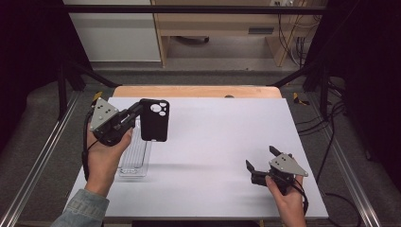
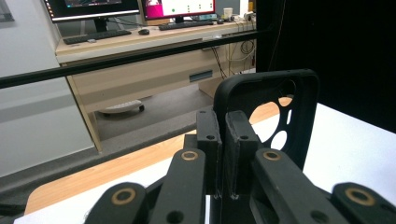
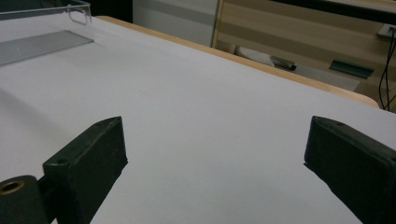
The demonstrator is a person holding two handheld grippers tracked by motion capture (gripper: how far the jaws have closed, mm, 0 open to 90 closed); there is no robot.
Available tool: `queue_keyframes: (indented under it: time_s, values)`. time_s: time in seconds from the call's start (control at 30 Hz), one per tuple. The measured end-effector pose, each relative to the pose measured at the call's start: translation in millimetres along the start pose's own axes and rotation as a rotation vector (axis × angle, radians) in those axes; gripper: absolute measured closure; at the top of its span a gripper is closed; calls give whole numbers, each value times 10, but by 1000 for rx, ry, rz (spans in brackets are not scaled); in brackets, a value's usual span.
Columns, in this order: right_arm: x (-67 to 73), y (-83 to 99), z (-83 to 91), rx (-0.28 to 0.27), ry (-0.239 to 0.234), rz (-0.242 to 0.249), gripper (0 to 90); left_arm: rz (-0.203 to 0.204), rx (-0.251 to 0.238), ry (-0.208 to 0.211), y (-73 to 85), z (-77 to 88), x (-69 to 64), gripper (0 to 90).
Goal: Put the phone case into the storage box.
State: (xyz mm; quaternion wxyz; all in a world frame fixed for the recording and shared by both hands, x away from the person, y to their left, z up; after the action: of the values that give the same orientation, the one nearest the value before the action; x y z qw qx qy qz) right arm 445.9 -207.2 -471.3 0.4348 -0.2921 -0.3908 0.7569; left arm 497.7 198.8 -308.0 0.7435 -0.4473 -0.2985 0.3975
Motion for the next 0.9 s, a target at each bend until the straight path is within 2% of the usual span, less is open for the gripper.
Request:
queue_keyframes:
  time_s: [0.17,0.3,0.43,0.63,0.73,0.8,0.9]
  values:
    - [12,5,8,-53,2,7,52,2,-9,-7,-31,-25,28,853]
    - [28,38,-18,-92,-3,-7,49,5,-5,-19,-55,-52,80,853]
    - [53,73,-50,-94,-7,-4,48,8,-6,-39,-78,-81,154,853]
    - [29,64,-51,-106,14,1,49,9,-7,-64,-121,-122,305,853]
    - [14,72,-61,-99,27,1,50,18,-13,-70,-141,-147,381,853]
    - [-11,84,-64,-86,59,10,67,23,-18,-79,-152,-162,427,853]
    - [-31,100,-74,-72,59,-2,64,35,-26,-86,-158,-184,488,853]
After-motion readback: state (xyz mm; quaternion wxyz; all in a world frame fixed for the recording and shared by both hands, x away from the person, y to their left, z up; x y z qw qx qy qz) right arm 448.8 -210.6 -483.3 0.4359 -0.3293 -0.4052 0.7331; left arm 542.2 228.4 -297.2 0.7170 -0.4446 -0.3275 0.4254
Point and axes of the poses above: each handheld gripper's, and its own axes: z roughly backward along the jaws, y roughly out of its underside, x roughly to its left, the point moved 5 cm from there along -z, roughly forward along the jaws, and after that the axes turned 13 degrees about x, right-handed, at the moved point
